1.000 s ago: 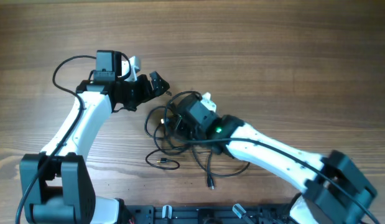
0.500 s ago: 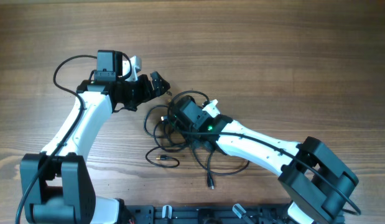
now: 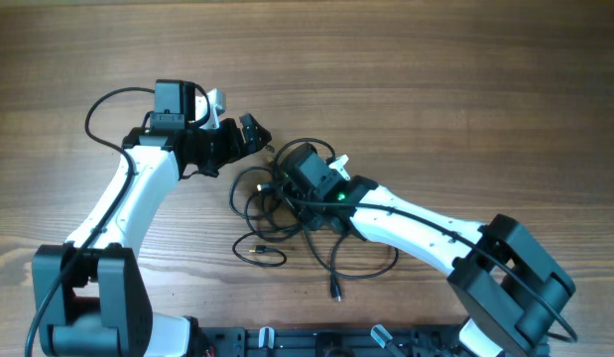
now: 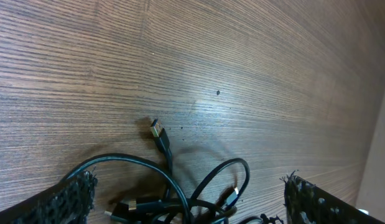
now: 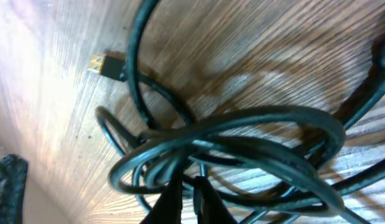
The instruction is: Untangle cables
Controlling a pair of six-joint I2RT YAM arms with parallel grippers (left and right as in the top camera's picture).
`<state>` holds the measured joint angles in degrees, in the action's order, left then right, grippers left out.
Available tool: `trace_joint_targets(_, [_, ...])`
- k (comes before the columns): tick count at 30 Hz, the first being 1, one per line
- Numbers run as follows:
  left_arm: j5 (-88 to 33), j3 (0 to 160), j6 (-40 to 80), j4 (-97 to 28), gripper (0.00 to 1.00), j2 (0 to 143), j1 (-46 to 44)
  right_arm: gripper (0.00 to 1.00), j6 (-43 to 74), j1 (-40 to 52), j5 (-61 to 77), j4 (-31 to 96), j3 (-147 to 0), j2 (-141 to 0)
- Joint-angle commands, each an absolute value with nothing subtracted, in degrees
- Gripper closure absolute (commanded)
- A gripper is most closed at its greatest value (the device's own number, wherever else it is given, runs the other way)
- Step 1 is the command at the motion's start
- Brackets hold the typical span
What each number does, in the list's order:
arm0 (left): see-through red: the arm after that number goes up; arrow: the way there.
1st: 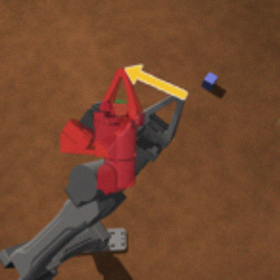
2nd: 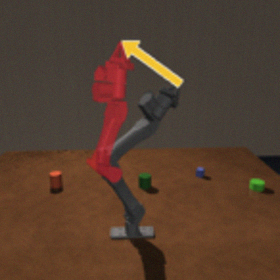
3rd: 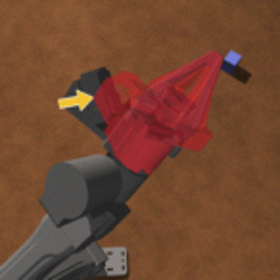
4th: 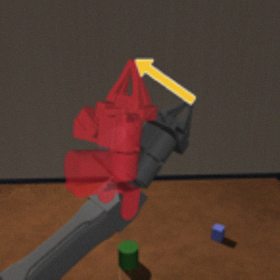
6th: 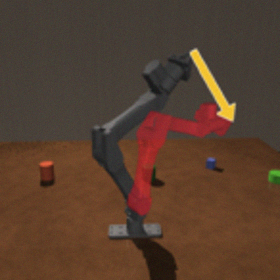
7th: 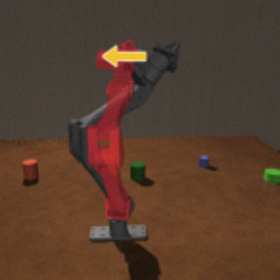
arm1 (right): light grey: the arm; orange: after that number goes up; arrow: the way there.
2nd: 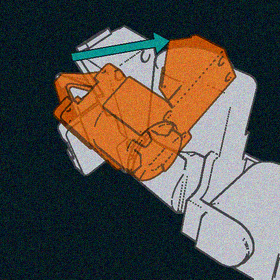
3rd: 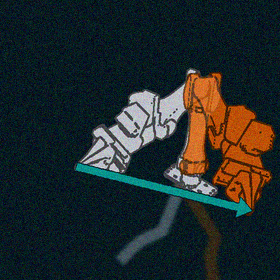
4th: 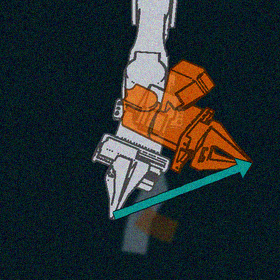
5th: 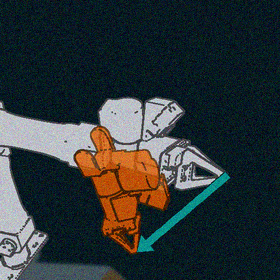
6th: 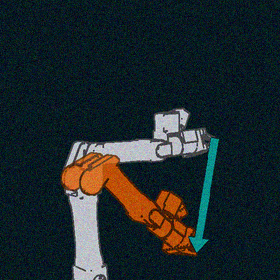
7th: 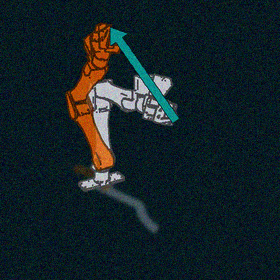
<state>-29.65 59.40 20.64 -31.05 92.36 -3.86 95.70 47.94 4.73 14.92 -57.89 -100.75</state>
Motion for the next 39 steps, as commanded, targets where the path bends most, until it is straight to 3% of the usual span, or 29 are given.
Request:
trace_joint_targets(1, [-29.1, 59.1, 19.7, -30.9, 0.0, 91.6, -4.0, 0.84, 93.9, 47.7, 3.2, 14.6, -58.4, -97.5])
trace_joint_targets(6, [-29.1, 59.1, 19.7, -30.9, 0.0, 91.6, -4.0, 0.73, 93.2, 47.7, 0.2, 16.1, -58.4, -97.6])
trace_joint_targets(10, [-29.1, 59.1, 19.7, -30.9, 0.0, 91.6, -4.0, 0.72, 94.7, 47.8, -0.2, 16.0, -58.4, -98.9])
trace_joint_targets(14, [-29.1, 59.1, 19.7, -30.9, 0.0, 91.6, -4.0, 0.77, 94.7, 47.8, 2.3, 14.3, -58.4, -101.9])
trace_joint_targets(16, [-29.1, 59.1, 19.7, -30.9, 0.0, 91.6, -4.0, 0.84, 94.6, 47.8, 1.5, 14.3, -58.4, -102.1])
trace_joint_targets(28, [-29.1, 59.1, 19.7, -30.9, 0.0, 91.6, -4.0, 0.88, 94.5, 47.8, -1.3, 15.4, -58.4, -102.6])
trace_joint_targets(39, [-29.1, 59.1, 19.7, -30.9, 0.0, 91.6, -4.0, 0.86, 94.7, 47.8, -2.6, 15.0, -58.4, -103.8])
